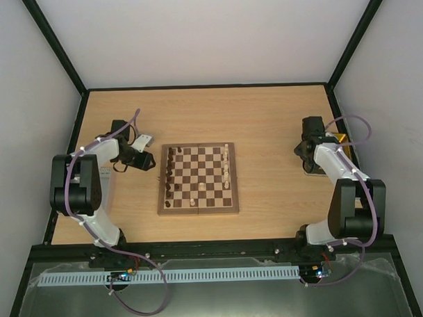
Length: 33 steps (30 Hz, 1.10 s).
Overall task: Set up the chess pieces on the board
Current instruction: Move the storage box to the center of the board.
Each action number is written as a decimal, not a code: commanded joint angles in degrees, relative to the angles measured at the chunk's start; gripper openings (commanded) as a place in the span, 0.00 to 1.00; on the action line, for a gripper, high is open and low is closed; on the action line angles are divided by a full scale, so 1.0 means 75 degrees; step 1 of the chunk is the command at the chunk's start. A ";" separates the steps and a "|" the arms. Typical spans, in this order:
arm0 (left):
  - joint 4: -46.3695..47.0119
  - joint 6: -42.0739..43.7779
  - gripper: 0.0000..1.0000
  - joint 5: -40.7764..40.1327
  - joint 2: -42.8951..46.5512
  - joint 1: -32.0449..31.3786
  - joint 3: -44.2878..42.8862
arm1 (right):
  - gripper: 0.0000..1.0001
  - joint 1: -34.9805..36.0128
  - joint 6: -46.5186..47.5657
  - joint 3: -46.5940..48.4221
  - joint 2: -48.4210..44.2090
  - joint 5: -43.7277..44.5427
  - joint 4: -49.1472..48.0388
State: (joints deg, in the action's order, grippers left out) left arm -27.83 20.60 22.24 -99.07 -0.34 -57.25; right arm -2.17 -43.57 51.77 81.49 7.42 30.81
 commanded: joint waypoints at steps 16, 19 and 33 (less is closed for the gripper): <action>-0.0214 0.0031 0.49 0.0292 0.0025 0.0033 -0.0058 | 0.51 -0.0097 -0.0038 -0.0578 0.0163 -0.0750 -0.0456; -0.0226 0.0030 0.49 0.0293 0.0035 0.0033 -0.0065 | 0.47 -0.0097 -0.0038 -0.0667 0.0000 -0.0902 -0.0461; -0.0250 -0.0098 0.49 0.0468 -0.0089 0.0033 -0.0117 | 0.32 0.0477 -0.0083 -0.0948 -0.0296 -0.1302 -0.0323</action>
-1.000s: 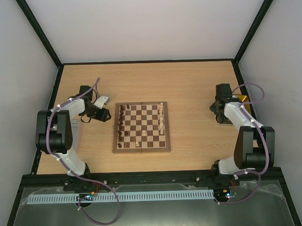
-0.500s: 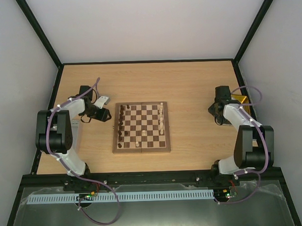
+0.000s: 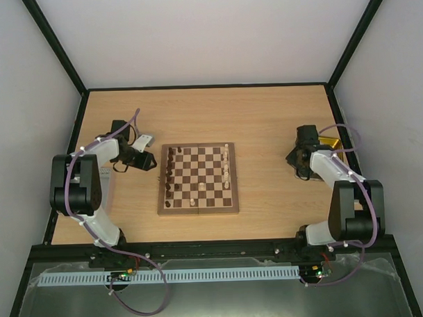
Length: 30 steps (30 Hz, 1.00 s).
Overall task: Set up the chess pieces on the board
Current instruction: Move the storage box to the center of the board.
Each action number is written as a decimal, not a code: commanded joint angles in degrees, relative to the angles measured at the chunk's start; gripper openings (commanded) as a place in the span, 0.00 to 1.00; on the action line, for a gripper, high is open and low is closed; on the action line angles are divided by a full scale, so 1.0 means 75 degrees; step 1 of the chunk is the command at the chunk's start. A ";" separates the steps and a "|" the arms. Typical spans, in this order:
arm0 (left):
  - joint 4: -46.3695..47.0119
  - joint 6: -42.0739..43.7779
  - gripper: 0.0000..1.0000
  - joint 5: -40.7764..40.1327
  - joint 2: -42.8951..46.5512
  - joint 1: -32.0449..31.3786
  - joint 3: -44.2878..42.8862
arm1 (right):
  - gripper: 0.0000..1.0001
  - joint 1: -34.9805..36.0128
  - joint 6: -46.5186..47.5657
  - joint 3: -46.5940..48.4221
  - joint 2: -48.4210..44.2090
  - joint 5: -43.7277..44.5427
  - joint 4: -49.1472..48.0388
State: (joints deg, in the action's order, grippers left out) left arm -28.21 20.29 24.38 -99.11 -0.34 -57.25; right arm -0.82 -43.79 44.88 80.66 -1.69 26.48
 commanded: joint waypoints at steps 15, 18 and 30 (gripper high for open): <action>-0.0349 -0.0068 0.49 0.0041 0.0109 0.0033 -0.0165 | 0.31 0.2501 -0.0634 -0.0243 -0.0441 -0.0100 0.0327; -0.0374 -0.0063 0.49 0.0013 0.0113 0.0033 -0.0173 | 0.31 0.2888 -0.0796 -0.0346 -0.0453 -0.0124 0.0260; -0.0466 -0.0081 0.49 -0.0077 0.0227 0.0033 -0.0192 | 0.25 0.4587 -0.1167 -0.0340 -0.0098 0.0130 0.0144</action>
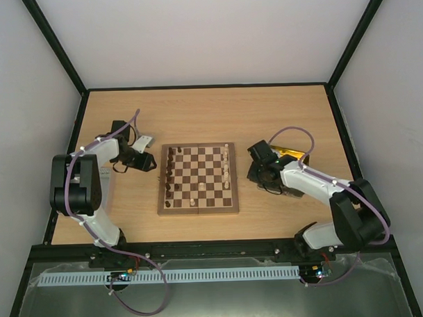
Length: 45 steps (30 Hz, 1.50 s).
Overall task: Set up the chess pieces on the board
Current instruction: Move the storage box to the center of the board.
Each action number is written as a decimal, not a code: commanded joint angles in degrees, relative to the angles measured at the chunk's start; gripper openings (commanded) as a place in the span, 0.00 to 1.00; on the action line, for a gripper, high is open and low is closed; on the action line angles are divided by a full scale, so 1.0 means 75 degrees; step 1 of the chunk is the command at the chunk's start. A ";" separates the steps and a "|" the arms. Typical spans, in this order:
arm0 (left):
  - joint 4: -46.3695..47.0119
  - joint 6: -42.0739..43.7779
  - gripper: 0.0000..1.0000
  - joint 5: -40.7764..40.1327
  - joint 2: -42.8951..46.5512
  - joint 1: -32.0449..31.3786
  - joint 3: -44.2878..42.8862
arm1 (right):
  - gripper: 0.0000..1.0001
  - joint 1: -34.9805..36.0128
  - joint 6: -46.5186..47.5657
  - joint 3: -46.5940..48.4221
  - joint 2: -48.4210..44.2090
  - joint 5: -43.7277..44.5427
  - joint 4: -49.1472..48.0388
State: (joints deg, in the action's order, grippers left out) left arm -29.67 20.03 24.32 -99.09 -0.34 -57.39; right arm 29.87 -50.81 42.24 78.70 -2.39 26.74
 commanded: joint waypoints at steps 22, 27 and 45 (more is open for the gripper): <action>-0.0438 -0.0023 0.51 -0.0127 0.0380 0.0033 -0.0247 | 0.26 0.2320 -0.0960 -0.0383 -0.0741 0.0473 0.1001; -0.0438 -0.0022 0.51 -0.0156 0.0356 0.0033 -0.0245 | 0.26 0.2311 -0.0939 -0.0413 -0.0903 0.0529 0.1198; -0.0088 0.0095 0.57 -0.0190 0.0909 0.0063 0.0224 | 0.48 0.1382 0.0235 0.1736 -0.0558 0.1628 0.2428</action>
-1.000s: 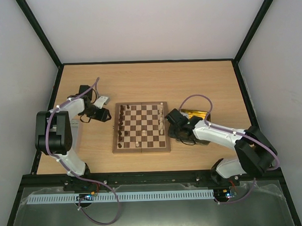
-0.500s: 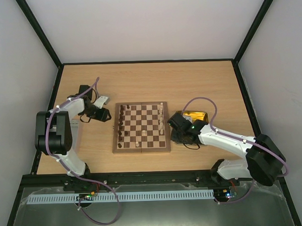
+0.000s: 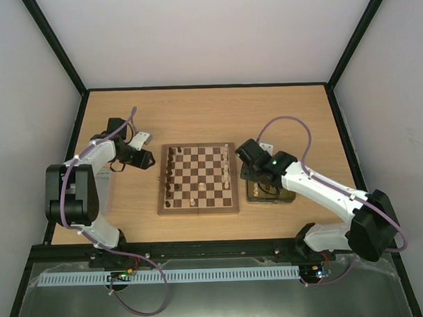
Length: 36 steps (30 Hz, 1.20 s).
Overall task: Set up the chess pieces on the board
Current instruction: Move the storage box to the center of the board, then pick up the chess piece from the storage box.
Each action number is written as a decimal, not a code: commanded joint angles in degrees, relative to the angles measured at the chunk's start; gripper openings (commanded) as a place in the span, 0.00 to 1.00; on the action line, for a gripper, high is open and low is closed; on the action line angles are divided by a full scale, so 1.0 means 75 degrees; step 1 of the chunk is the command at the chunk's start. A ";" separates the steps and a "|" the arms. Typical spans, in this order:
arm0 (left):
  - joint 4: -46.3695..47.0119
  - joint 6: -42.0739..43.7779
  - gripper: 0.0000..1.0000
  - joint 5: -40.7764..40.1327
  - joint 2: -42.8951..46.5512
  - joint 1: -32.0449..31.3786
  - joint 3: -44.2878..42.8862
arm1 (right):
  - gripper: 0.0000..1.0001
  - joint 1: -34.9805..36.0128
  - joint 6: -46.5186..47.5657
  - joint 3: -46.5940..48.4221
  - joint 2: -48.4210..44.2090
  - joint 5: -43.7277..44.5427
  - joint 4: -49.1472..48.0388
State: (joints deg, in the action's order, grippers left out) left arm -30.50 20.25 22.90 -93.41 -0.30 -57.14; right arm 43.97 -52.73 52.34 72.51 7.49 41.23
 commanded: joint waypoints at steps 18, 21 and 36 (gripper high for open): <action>0.0633 -0.0228 0.65 -0.0161 0.0416 0.0074 0.0568 | 0.32 -0.3201 0.2060 0.1110 0.1711 -0.0872 0.0487; 0.0633 -0.0227 0.65 -0.0090 0.0418 0.0074 0.0597 | 0.30 -0.3400 0.2031 0.0793 0.1518 -0.0855 0.0410; 0.0572 -0.0251 0.64 0.0029 0.0469 0.0063 0.0597 | 0.29 -0.3940 0.2047 -0.0134 0.1256 -0.1020 0.0118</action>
State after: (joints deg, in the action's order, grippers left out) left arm -26.00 18.74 22.48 -91.46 -0.03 -53.12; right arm 14.72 -37.89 51.94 83.02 -0.21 42.85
